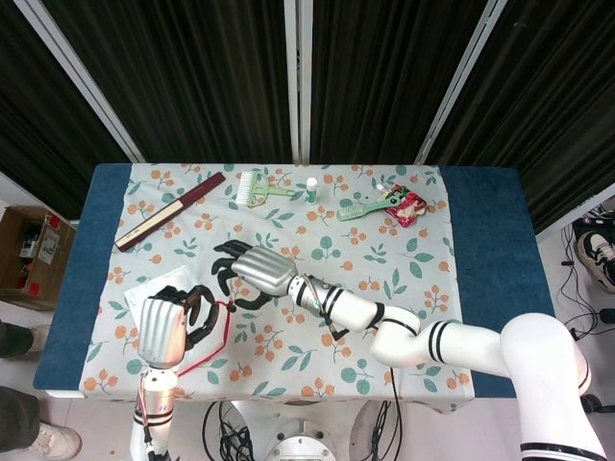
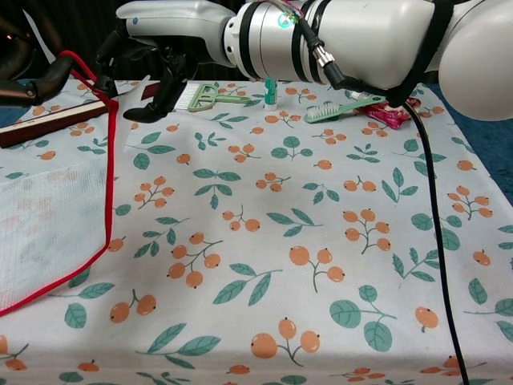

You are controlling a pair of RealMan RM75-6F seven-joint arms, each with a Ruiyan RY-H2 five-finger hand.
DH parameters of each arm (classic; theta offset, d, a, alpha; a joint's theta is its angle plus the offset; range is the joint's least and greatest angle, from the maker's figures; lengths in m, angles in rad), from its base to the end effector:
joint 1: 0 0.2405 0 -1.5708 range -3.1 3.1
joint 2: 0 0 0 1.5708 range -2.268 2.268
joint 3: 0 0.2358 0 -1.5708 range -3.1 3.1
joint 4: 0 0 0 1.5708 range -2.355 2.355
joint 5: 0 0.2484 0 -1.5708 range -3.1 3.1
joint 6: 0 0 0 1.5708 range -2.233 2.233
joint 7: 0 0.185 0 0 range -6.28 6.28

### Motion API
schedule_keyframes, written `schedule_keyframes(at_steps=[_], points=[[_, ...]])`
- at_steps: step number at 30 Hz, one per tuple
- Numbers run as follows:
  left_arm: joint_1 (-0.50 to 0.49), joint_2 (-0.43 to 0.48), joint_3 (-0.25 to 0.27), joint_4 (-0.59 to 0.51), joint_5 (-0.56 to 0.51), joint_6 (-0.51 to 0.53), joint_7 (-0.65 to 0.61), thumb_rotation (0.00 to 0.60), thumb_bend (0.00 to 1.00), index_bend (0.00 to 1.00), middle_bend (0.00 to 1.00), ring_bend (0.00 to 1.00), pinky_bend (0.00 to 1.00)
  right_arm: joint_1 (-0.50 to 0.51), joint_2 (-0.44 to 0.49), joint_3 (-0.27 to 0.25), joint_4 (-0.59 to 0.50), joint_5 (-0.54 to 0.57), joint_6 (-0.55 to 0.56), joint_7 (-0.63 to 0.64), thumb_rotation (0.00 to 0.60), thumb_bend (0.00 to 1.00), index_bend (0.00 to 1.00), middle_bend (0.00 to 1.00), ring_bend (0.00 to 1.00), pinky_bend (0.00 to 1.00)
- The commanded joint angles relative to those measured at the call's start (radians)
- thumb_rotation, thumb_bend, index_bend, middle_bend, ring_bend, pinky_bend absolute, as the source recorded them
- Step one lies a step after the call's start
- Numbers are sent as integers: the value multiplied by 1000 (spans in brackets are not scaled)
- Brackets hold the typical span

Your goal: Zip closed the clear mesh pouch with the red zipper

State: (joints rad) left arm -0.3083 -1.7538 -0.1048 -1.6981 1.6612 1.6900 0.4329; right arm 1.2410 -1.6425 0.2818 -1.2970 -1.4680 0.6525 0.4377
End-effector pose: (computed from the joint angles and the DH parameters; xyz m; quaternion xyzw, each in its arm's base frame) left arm -0.0813 0.2412 0.0071 -0.5240 -0.3235 -0.6136 0.4943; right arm 0.0943 -0.3802 -0.1156 0.8050 -0.3693 0.4560 0.0872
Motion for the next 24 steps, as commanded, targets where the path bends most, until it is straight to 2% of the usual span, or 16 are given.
schedule_keyframes(at_steps=[1,4,8,24], points=[[7,0,-4,0,-5,0,-9,600,425,737,881,846,692,4,-16,6,16,13,12,6,600,323,656,284,39,58],[19,1,-7,5,-12,5,-22,600,426,737,880,846,693,6,-28,20,23,33,22,11,600,338,775,338,71,74],[36,1,-8,17,-26,9,-46,600,428,740,878,845,692,7,-27,40,17,59,35,9,600,358,852,368,86,75],[65,-15,-34,54,-86,-15,-122,600,429,741,875,843,693,-19,48,66,-70,110,71,-20,600,369,897,389,96,75]])
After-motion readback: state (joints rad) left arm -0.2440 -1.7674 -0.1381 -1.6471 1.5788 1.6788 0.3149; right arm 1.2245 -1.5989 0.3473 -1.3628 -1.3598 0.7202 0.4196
